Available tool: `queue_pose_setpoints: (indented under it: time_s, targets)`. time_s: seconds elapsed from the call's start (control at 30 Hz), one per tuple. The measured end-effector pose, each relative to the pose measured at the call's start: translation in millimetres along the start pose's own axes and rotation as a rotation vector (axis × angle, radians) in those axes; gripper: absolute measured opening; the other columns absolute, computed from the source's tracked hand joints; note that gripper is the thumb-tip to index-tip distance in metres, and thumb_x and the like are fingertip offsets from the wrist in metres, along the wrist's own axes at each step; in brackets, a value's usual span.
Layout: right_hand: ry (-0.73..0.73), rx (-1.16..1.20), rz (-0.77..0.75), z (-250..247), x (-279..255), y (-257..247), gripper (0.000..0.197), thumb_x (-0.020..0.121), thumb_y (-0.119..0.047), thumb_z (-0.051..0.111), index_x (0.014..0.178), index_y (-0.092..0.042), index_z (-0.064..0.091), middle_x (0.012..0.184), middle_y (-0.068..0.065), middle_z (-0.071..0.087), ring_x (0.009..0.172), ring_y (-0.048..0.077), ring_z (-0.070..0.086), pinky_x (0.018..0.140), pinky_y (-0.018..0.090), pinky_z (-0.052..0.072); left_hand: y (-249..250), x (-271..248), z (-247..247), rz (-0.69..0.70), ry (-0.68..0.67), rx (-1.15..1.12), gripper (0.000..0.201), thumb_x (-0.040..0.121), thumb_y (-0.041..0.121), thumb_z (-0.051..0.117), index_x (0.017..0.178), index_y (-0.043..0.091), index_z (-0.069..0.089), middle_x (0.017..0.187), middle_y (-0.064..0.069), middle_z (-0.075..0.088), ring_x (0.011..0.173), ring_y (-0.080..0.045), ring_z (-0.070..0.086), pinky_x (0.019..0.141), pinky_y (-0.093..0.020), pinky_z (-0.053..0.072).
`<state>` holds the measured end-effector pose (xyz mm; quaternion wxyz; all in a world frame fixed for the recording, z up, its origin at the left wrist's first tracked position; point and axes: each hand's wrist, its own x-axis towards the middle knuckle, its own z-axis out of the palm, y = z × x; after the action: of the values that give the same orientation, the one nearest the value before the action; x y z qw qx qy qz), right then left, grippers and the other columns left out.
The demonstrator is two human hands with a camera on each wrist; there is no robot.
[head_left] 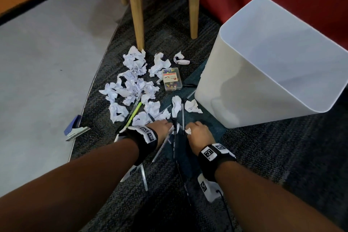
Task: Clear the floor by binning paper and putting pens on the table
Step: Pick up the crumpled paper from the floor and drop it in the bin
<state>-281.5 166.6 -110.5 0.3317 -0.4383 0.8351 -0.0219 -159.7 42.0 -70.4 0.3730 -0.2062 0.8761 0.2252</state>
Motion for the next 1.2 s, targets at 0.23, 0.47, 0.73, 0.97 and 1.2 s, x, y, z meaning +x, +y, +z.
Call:
queue_pose_setpoints:
  time_s: [0.23, 0.47, 0.73, 0.97, 1.2]
  targets:
    - [0.047, 0.195, 0.024, -5.3, -24.2, -0.9, 0.024, 0.094, -0.018, 0.054, 0.118, -0.016, 0.058, 0.113, 0.014, 0.062, 0.105, 0.035, 0.058, 0.083, 0.036, 0.045, 2.0, 3.7, 4.7, 0.015, -0.009, 0.038, 0.086, 0.082, -0.013, 0.050, 0.151, 0.029, 0.020, 0.155, -0.013, 0.016, 0.128, -0.038, 0.045, 0.090, -0.037, 0.044]
    - [0.075, 0.333, 0.032, -18.3, -39.5, -16.2, 0.028, 0.097, -0.024, 0.053, 0.125, -0.023, 0.054, 0.112, 0.015, 0.066, 0.103, 0.035, 0.060, 0.081, 0.036, 0.045, 12.5, 8.7, 6.6, -0.053, 0.099, 0.038, 0.051, 0.092, 0.011, 0.049, 0.139, 0.023, 0.033, 0.133, -0.008, 0.035, 0.109, -0.033, 0.055, 0.070, -0.038, 0.042]
    - [0.173, 0.480, 0.069, -7.0, -56.8, -11.9, 0.033, 0.093, -0.019, 0.061, 0.123, -0.028, 0.048, 0.086, 0.009, 0.065, 0.078, 0.028, 0.061, 0.062, 0.029, 0.039, 21.2, 18.9, 7.3, -0.115, 0.129, 0.028, 0.060, 0.091, 0.046, 0.049, 0.141, 0.017, 0.032, 0.134, -0.010, 0.036, 0.118, -0.033, 0.049, 0.089, -0.043, 0.047]
    - [0.237, 0.511, 0.128, -2.6, -58.7, 0.7, 0.022, 0.090, -0.019, 0.064, 0.108, -0.023, 0.051, 0.070, 0.000, 0.057, 0.065, 0.021, 0.051, 0.058, 0.027, 0.032, 15.9, 15.1, -2.6, -0.090, 0.096, -0.025, 0.035, 0.094, 0.028, 0.052, 0.125, 0.013, 0.047, 0.123, -0.009, 0.047, 0.109, -0.031, 0.053, 0.085, -0.040, 0.047]
    - [0.234, 0.538, 0.133, -7.9, -63.0, -2.0, 0.020, 0.091, -0.020, 0.065, 0.105, -0.026, 0.052, 0.063, -0.008, 0.052, 0.054, 0.010, 0.046, 0.053, 0.025, 0.033, 9.9, -1.1, -30.4, -0.129, 0.127, -0.289, 0.015, 0.087, 0.022, 0.056, 0.095, 0.019, 0.044, 0.091, -0.005, 0.053, 0.071, -0.022, 0.046, 0.060, -0.029, 0.038]
